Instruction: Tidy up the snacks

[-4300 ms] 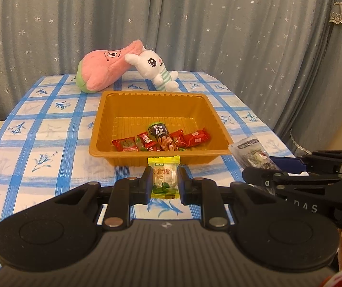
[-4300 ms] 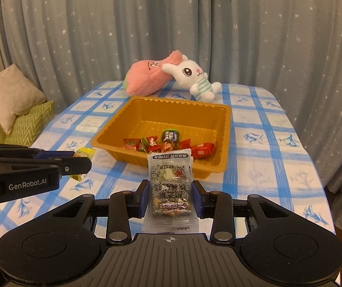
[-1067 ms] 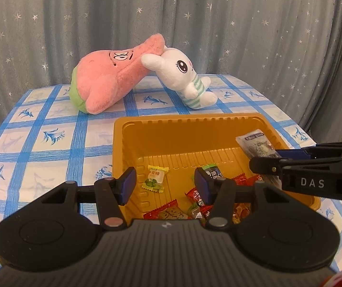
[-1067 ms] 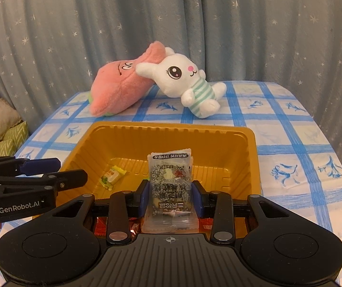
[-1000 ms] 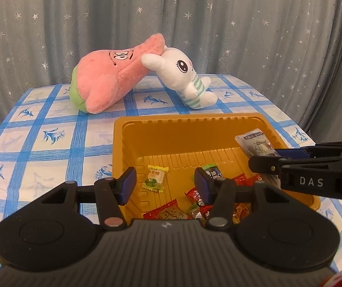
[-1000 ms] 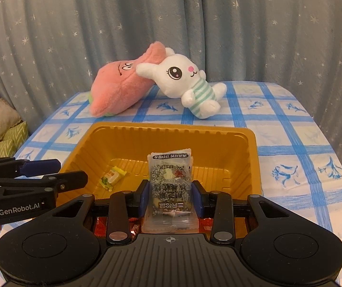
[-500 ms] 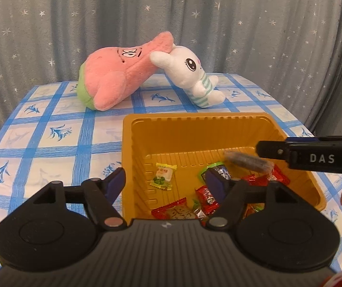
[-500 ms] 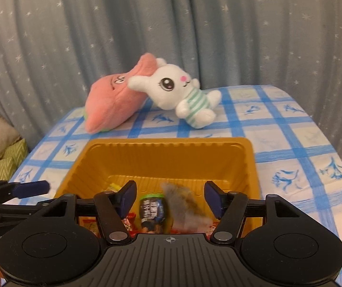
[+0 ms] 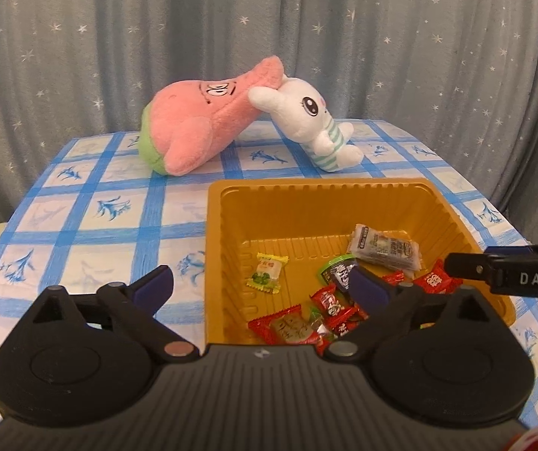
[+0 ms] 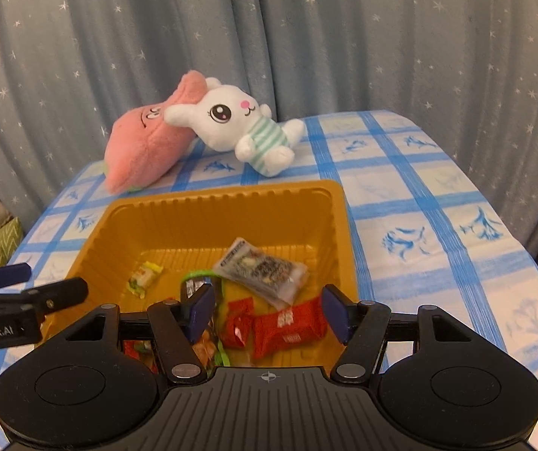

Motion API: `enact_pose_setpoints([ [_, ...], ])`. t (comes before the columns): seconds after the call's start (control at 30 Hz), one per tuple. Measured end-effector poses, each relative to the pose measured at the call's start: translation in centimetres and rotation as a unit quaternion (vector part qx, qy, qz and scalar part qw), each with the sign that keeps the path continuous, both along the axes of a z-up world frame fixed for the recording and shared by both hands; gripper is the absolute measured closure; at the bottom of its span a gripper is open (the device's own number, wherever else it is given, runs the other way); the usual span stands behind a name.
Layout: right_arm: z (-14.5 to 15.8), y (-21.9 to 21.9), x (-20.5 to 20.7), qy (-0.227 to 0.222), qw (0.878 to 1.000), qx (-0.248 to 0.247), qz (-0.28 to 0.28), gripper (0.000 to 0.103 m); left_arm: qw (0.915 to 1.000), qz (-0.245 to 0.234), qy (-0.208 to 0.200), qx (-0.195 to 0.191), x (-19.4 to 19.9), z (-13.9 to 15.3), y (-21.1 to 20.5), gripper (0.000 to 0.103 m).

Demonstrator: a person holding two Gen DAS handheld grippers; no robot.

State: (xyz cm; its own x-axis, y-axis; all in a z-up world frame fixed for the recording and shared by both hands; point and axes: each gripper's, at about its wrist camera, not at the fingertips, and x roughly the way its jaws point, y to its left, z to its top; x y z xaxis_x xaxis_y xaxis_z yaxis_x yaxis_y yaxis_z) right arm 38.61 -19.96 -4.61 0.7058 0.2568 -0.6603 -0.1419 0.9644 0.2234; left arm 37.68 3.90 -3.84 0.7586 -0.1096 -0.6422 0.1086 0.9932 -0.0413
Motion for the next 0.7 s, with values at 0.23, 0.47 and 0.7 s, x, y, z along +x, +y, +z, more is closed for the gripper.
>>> enact_pose_setpoints([
  [0.23, 1.2, -0.3, -1.9, 0.005, 1.000, 0.003, 0.006, 0.039, 0.9998, 0.008, 0.013, -0.009, -2.2, 0.6, -0.2, 0.000],
  [0.47, 3.1, -0.4, -4.1, 0.005, 1.000, 0.001, 0.011, 0.031, 0.9992, 0.018, 0.017, -0.031, -6.0, 1.7, -0.1, 0.000],
  [0.7, 5.1, -0.7, -7.7, 0.005, 1.000, 0.006, 0.014, 0.030, 0.9985, 0.024, 0.034, -0.035, -10.3, 3.5, -0.7, 0.000],
])
